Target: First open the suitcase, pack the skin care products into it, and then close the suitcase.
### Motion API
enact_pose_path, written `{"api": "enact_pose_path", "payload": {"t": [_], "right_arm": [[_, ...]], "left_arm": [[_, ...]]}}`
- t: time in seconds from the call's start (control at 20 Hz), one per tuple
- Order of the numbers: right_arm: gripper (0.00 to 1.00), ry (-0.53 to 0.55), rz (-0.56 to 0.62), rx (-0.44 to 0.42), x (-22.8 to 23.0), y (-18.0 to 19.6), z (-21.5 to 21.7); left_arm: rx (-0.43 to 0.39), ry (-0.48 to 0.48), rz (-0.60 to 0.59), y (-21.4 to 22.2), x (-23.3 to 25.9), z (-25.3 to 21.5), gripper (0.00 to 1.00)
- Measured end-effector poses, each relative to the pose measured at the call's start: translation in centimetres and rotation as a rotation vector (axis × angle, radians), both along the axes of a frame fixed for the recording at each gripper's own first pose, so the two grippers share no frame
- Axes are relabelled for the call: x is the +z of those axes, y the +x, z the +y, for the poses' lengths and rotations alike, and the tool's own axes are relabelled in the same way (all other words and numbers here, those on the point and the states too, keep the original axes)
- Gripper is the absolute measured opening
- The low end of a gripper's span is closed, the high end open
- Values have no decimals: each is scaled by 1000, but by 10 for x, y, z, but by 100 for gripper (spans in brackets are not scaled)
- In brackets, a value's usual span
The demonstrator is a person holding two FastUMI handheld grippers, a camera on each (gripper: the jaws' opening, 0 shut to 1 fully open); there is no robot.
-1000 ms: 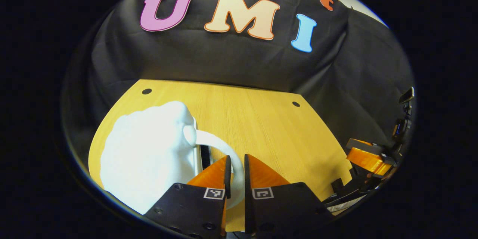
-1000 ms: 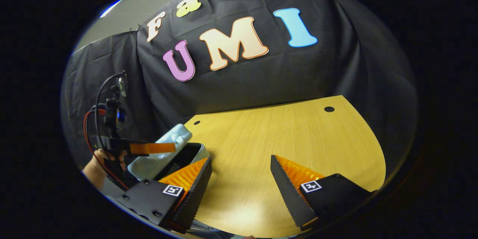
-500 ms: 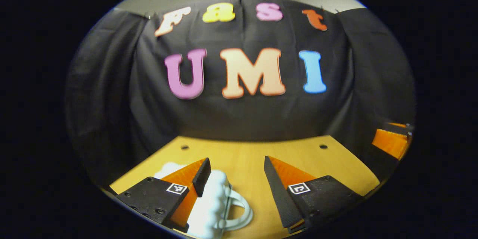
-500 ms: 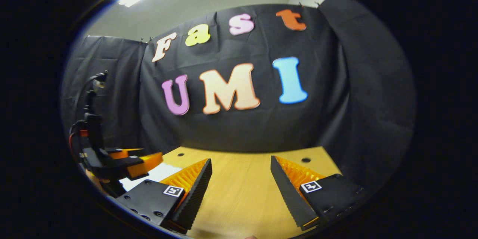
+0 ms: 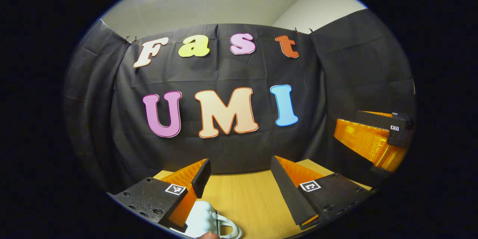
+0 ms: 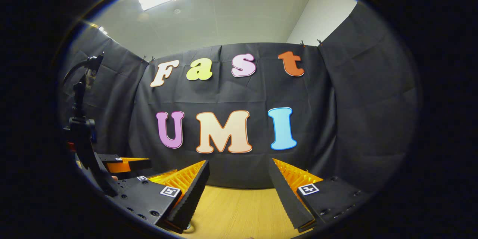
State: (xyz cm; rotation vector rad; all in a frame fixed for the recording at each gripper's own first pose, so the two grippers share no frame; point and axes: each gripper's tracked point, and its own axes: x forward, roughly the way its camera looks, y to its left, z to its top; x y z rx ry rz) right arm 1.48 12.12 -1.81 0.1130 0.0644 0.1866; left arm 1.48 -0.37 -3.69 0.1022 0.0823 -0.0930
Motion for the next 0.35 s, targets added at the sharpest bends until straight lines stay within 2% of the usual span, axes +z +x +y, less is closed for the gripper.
{"api": "enact_pose_path", "payload": {"t": [0.25,0.35], "right_arm": [[98,-6,-54,-29,28,-10,-5],[98,-19,-55,-55,31,-10,-13]], "left_arm": [[3,-11,-3,0,11,16,94],[-1,-32,34,-1,5,19,94]]}}
